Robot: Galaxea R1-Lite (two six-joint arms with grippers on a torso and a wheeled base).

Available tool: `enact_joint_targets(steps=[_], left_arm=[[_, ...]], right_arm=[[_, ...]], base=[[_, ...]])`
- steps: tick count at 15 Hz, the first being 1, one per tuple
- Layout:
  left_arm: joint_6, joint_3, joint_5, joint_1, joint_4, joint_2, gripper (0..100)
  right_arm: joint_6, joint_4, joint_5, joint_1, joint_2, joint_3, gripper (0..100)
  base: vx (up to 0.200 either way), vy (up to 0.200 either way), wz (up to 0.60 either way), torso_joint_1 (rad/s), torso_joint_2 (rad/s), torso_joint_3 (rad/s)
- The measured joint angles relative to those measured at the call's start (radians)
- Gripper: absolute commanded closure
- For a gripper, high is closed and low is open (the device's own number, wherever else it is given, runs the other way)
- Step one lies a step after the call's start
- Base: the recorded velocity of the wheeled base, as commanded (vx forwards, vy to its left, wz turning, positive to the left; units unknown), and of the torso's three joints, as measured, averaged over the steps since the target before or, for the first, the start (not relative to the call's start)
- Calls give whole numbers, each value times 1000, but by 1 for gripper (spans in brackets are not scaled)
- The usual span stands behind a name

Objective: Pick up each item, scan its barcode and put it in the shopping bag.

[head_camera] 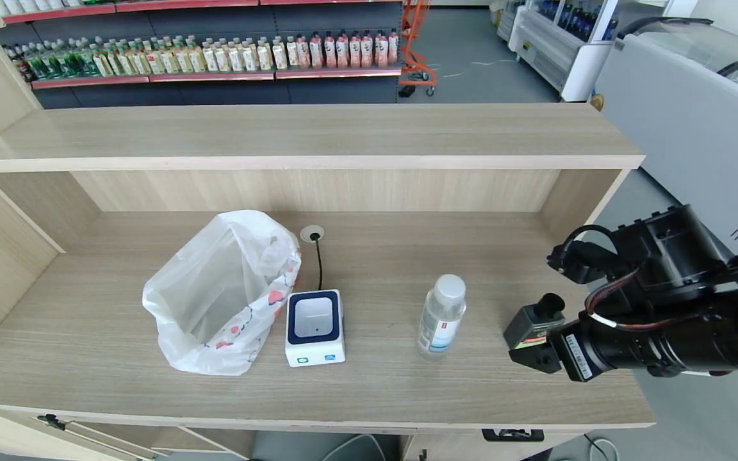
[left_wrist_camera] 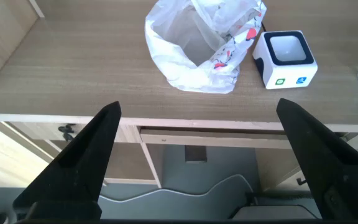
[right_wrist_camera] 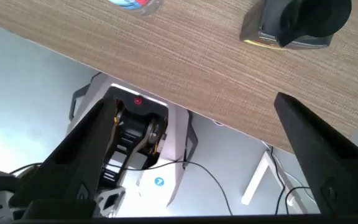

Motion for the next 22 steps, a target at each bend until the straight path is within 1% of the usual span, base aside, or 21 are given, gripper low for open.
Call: enact_joint_targets(steps=[3,5,7,11,16,22], left_arm=[[0,0,0,0,0,0,0],[0,0,0,0,0,0,0],[0,0,0,0,0,0,0],[0,0,0,0,0,0,0],[0,0,0,-1,0,0,0],[0,0,0,0,0,0,0]], right_arm=[[3,-211,-31,83,135,-1,0],[5,-285,-30,129,201,-2,0],[1,-335,-25,154,257,-5,0],[-47,-431,-27,168,343,-19,0],[-74,-629,-27,185,439,-63,0],[-112,-677,-30,189,500,-95,0]], base=[[0,0,0,0,0,0],[0,0,0,0,0,0],[0,0,0,0,0,0],[0,0,0,0,0,0],[0,0,0,0,0,0],[0,0,0,0,0,0]])
